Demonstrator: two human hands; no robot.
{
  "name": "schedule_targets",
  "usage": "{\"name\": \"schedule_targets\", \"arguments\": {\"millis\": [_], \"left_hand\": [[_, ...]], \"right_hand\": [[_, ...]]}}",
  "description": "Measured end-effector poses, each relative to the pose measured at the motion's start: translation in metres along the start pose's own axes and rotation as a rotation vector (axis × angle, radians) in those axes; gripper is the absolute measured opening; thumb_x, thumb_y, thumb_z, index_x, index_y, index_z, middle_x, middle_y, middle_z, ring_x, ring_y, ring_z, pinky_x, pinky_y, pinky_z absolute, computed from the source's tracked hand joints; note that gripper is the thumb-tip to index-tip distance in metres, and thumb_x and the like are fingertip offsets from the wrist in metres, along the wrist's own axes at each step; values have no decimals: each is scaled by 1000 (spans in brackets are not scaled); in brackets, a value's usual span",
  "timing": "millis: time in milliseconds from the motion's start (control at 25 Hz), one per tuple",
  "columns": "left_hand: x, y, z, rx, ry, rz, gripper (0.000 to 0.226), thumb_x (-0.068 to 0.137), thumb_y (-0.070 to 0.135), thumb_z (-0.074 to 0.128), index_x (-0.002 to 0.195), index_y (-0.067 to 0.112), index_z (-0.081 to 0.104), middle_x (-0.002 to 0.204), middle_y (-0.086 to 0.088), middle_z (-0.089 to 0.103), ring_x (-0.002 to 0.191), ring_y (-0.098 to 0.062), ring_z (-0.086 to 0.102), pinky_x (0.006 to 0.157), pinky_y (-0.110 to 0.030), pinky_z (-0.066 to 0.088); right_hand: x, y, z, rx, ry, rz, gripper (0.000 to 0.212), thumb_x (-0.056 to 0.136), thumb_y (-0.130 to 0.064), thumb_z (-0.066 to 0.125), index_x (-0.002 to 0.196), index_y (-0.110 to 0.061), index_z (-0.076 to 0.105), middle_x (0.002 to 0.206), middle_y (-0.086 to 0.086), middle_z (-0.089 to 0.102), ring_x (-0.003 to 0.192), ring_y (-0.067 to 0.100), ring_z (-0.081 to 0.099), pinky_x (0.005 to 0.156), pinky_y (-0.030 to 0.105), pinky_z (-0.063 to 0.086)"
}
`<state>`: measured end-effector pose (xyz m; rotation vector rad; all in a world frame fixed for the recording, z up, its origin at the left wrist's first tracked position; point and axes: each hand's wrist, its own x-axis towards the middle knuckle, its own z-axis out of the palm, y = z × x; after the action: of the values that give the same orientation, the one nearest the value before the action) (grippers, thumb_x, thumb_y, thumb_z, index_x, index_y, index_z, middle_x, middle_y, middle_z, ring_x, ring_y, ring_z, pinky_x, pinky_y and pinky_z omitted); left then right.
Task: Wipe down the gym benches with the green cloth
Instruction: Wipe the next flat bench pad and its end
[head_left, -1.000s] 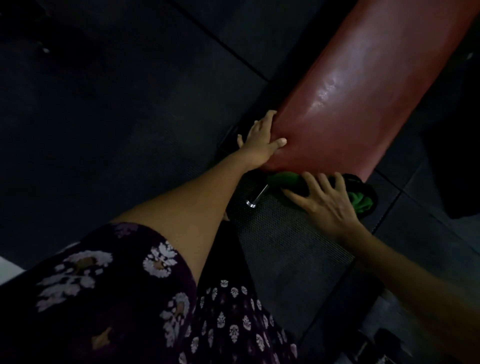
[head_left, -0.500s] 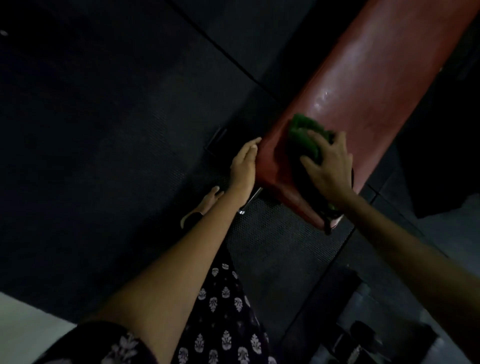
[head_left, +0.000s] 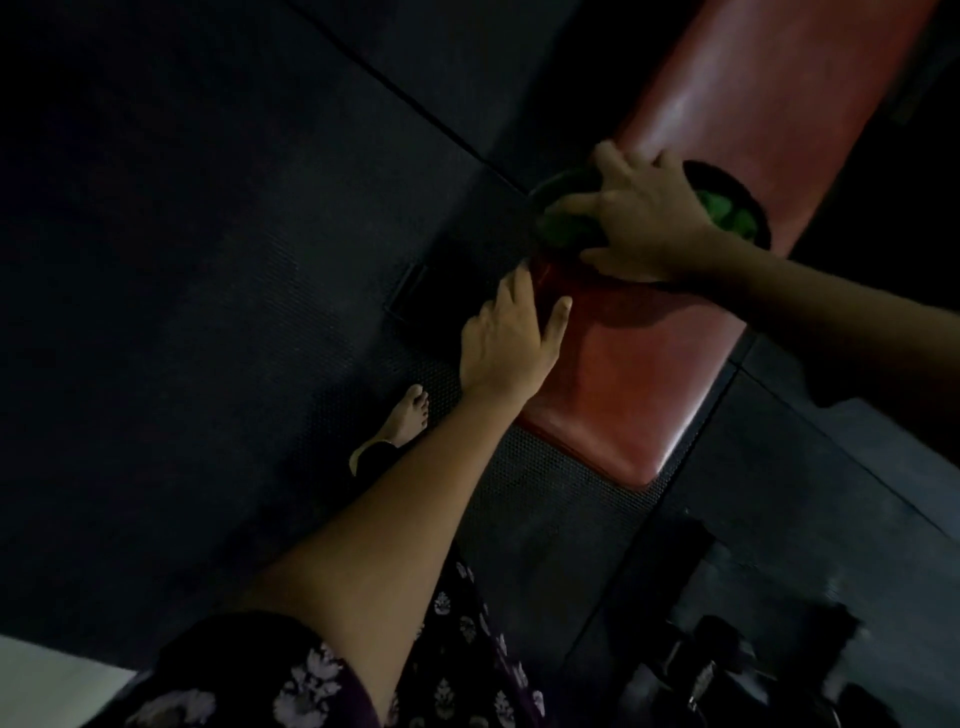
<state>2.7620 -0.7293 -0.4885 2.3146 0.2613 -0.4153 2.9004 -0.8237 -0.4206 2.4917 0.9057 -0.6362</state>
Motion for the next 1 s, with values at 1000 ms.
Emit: {"name": "schedule_targets", "arguments": {"millis": [1000], "left_hand": [[121,74,-4,31,-147,93,82,93,58,37,148,3,14,152,-15,26,131,-27,41,102,-39,39]], "right_hand": [[67,125,-1,5,-45,14,64,84,-44,59,142,-33,34,130,21,32,113,39,44,95,50,33]]}}
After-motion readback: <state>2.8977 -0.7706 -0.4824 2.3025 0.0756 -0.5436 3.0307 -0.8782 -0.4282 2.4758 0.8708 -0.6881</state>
